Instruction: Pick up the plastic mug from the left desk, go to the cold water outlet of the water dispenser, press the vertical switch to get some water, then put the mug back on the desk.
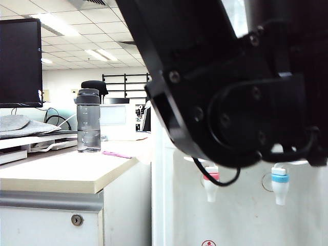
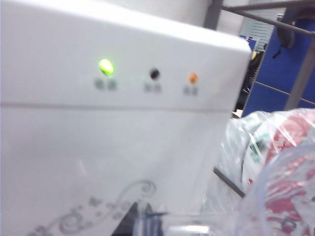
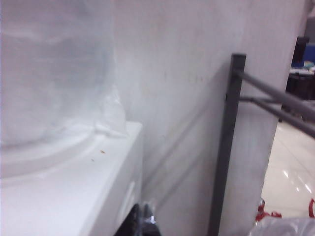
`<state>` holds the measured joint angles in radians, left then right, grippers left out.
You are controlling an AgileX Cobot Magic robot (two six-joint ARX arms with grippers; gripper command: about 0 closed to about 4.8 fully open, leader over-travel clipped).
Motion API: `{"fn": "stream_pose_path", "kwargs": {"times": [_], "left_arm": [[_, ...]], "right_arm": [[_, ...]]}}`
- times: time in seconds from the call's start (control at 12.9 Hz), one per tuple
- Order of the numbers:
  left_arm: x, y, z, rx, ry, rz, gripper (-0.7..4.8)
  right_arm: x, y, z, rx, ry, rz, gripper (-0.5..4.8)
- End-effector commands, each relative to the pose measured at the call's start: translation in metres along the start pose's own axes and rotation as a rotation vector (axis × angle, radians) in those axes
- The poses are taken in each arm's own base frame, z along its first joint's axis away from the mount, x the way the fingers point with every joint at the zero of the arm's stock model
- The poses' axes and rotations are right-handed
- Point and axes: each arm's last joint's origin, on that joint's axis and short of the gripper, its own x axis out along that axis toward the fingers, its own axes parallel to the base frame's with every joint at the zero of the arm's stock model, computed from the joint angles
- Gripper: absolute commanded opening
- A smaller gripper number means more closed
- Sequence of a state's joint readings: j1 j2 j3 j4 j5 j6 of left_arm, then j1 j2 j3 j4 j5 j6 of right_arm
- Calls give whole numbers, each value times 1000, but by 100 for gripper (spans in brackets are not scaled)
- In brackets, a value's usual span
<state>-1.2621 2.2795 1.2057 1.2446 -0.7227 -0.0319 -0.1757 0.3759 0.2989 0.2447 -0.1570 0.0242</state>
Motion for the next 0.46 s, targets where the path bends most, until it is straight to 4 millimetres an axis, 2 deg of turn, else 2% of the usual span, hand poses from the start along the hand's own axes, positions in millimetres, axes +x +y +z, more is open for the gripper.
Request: {"fn": "stream_pose_path", "kwargs": {"times": [0.08, 0.46], "left_arm": [[-3, 1, 19, -49, -44, -5, -5], [-10, 7, 38, -63, -60, 4, -5]], "right_arm": [[-15, 1, 8, -78, -42, -54, 0], [-34, 3, 14, -92, -102, -99, 0]]}}
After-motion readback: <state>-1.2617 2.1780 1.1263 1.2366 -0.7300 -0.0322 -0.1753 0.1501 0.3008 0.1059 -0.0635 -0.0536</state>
